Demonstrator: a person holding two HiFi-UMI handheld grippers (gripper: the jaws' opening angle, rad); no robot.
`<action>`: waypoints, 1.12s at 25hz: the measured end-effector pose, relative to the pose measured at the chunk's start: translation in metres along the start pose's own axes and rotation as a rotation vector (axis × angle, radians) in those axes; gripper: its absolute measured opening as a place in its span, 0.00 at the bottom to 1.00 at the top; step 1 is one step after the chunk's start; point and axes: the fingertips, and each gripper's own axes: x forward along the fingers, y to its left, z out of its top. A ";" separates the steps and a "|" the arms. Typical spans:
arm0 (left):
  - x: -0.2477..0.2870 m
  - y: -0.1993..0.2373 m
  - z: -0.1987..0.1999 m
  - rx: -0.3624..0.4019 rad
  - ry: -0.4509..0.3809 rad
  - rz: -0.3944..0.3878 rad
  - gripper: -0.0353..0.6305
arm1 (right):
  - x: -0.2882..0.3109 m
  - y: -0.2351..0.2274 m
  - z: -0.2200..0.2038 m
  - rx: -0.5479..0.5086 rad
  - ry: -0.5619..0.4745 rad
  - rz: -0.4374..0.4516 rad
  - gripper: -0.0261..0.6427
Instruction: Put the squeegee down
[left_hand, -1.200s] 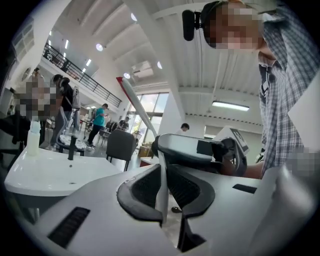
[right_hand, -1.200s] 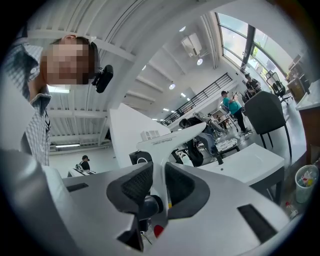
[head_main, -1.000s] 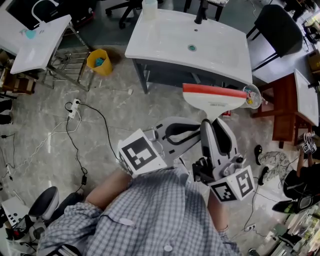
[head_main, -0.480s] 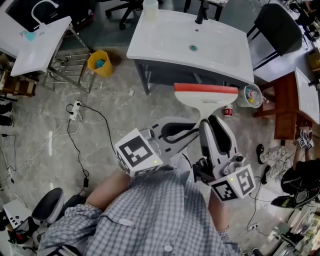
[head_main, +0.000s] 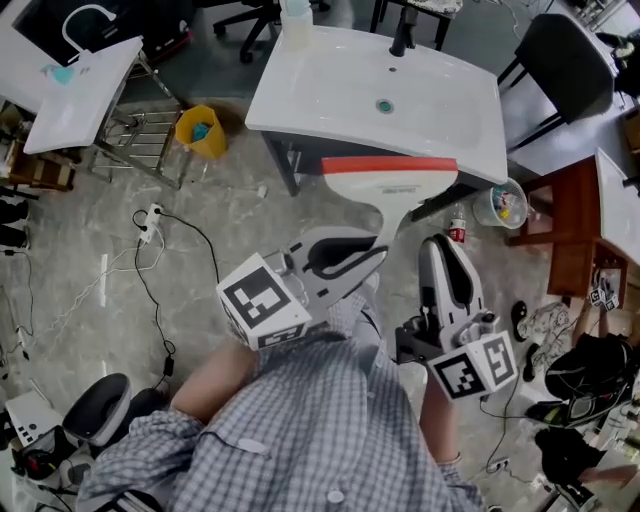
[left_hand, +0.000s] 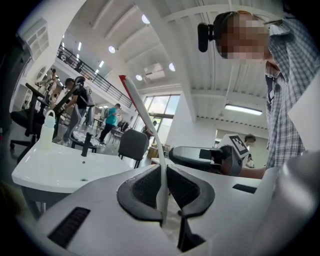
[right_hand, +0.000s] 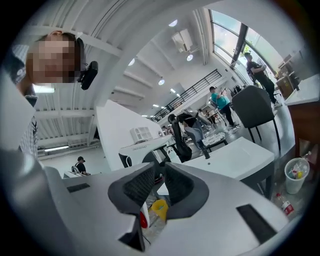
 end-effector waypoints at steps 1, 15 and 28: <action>0.007 0.003 0.001 0.000 -0.002 0.005 0.12 | 0.002 -0.010 0.003 0.010 0.001 -0.011 0.11; 0.103 0.039 0.029 -0.004 -0.058 0.086 0.12 | 0.037 -0.109 0.055 -0.155 0.061 -0.016 0.07; 0.175 0.055 0.037 -0.016 -0.070 0.137 0.12 | 0.049 -0.179 0.090 -0.203 0.088 0.040 0.07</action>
